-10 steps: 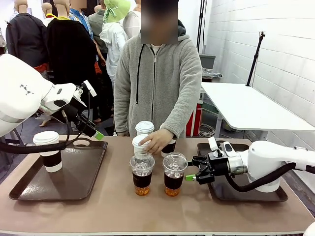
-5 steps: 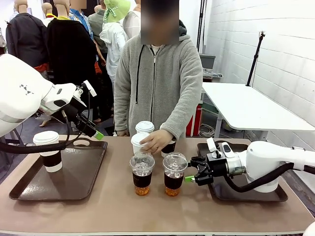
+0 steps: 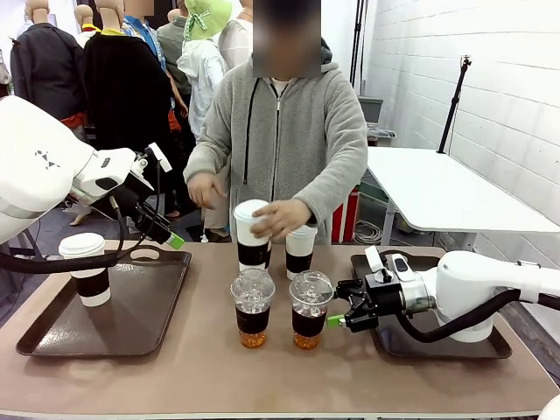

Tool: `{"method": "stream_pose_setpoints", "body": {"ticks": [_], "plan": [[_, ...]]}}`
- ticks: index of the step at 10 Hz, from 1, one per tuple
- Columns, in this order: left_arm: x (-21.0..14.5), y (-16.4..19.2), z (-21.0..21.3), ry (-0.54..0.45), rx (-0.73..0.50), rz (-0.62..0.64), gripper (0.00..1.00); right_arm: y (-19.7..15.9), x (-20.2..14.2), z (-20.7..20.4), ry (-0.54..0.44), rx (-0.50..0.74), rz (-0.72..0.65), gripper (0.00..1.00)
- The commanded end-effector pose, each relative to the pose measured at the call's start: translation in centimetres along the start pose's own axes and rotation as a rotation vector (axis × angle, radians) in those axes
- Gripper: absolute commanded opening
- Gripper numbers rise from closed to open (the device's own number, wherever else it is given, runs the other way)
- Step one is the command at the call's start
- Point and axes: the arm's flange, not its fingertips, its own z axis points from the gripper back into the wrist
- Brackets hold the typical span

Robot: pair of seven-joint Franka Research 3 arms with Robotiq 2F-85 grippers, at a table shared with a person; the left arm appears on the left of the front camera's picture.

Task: Distribute the coffee onto the tray.
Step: Pick up one iced Americano and place it on the right Handle tray.

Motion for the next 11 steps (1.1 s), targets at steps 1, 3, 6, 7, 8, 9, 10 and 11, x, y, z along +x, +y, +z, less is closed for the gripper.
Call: {"method": "stream_pose_setpoints", "body": {"ticks": [1, 3, 6, 7, 8, 9, 10, 11], "plan": [[-0.3, 0.4, -0.1, -0.023, -0.014, -0.019, 1.0, 0.0, -0.5, -0.4, -0.012, 0.022, 0.017, 1.0], [-0.3, 0.4, -0.1, -0.023, -0.014, -0.019, 1.0, 0.5, -0.5, -0.7, -0.012, 0.026, 0.025, 1.0], [-0.3, 0.4, -0.1, -0.023, -0.014, -0.019, 1.0, 0.5, -0.6, -1.7, -0.009, 0.049, 0.045, 1.0], [-0.3, 0.4, -0.1, -0.023, -0.014, -0.019, 1.0, 0.3, -0.6, -2.0, -0.01, 0.054, 0.05, 1.0], [-0.3, 0.4, -0.1, -0.023, -0.014, -0.019, 1.0, 0.1, -0.6, -2.4, -0.01, 0.066, 0.049, 1.0], [-0.3, 0.4, -0.1, -0.023, -0.014, -0.019, 1.0, 0.0, -0.5, -2.7, -0.01, 0.076, 0.048, 1.0], [-0.3, 0.4, -0.1, -0.023, -0.014, -0.019, 1.0, -0.1, -0.4, -2.9, -0.012, 0.089, 0.044, 1.0], [-0.3, 0.4, -0.1, -0.023, -0.014, -0.019, 1.0, -0.2, -0.3, -3.2, -0.016, 0.094, 0.048, 1.0]]}}
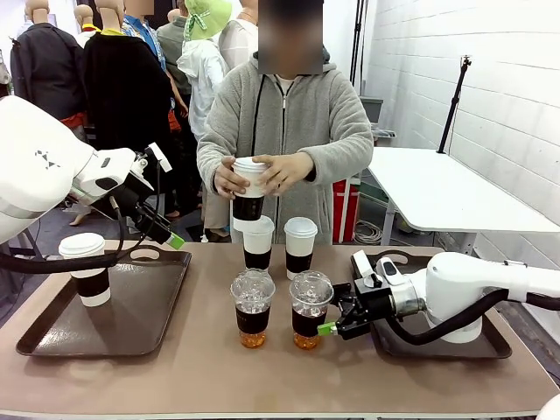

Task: Distribute the coffee onto the tray.
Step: Pick up one iced Americano and place it on the right Handle tray.

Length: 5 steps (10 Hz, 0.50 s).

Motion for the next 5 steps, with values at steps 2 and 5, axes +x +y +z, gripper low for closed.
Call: {"method": "stream_pose_setpoints", "body": {"ticks": [2, 5], "plan": [[-0.29, 0.36, -0.14, -0.023, -0.015, -0.019, 1.0, -1.31, -0.27, -1.06, -0.05, 0.04, 0.005, 1.0], [-0.29, 0.36, -0.14, -0.023, -0.015, -0.019, 1.0, -1.58, -0.16, -1.33, -0.078, 0.014, -0.023, 1.0]]}}
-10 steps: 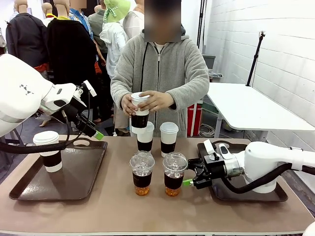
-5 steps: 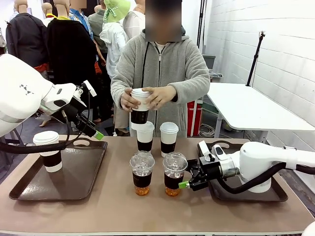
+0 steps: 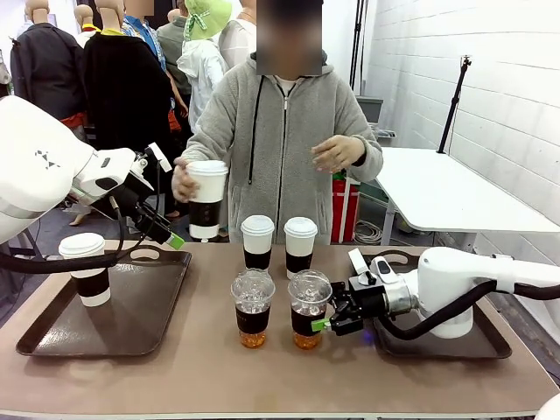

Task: Distribute the coffee onto the tray.
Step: Pick up one iced Americano and place it on the right Handle tray.

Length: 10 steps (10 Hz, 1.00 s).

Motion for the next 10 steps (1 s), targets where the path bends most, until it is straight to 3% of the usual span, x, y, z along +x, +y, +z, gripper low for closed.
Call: {"method": "stream_pose_setpoints", "body": {"ticks": [1, 2, 7, 10], "plan": [[-0.3, 0.4, -0.1, -0.023, -0.015, -0.019, 1.0, -0.6, 0.0, -0.5, -0.033, 0.015, -0.004, 0.85], [-0.3, 0.4, -0.1, -0.023, -0.015, -0.019, 1.0, -0.6, 0.0, -0.5, -0.057, 0.029, 0.005, 0.67], [-0.3, 0.4, -0.1, -0.023, -0.015, -0.019, 1.0, -0.2, 0.6, 0.8, -0.089, 0.017, 0.003, 0.67], [-0.3, 0.4, -0.1, -0.023, -0.015, -0.019, 1.0, 1.6, 4.1, 5.4, -0.088, -0.071, 0.052, 0.67]]}}
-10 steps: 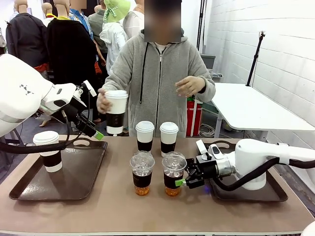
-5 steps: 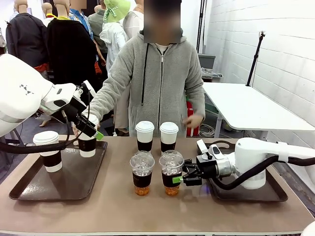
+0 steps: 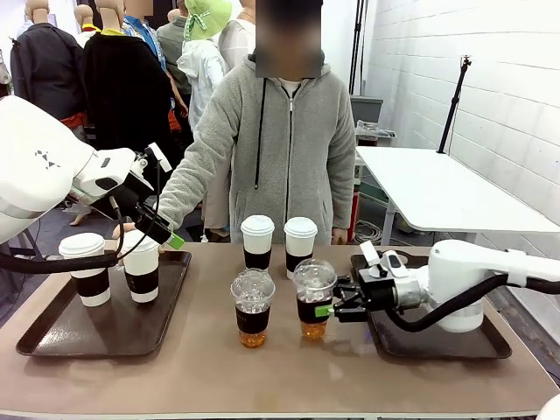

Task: Distribute the coffee onto the tray.
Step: Pick up one iced Americano and place it on the right Handle tray.

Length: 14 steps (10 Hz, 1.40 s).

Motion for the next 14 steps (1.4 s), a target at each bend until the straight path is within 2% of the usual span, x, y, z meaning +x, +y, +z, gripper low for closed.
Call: {"method": "stream_pose_setpoints", "body": {"ticks": [1, 3, 6, 14], "plan": [[-0.3, 0.4, -0.1, -0.023, -0.015, -0.019, 1.0, 1.9, 3.7, 3.9, -0.025, -0.06, 0.024, 0.67], [-0.3, 0.4, -0.1, -0.023, -0.015, -0.019, 1.0, 2.3, 6.1, 8.2, -0.026, -0.143, 0.035, 0.67], [-0.3, 0.4, -0.1, -0.023, -0.015, -0.019, 1.0, 1.7, 7.3, 12.6, -0.039, -0.236, 0.035, 0.67], [-0.3, 0.4, -0.1, -0.023, -0.015, -0.019, 1.0, 1.3, 5.9, 13.7, -0.026, -0.262, 0.032, 0.67]]}}
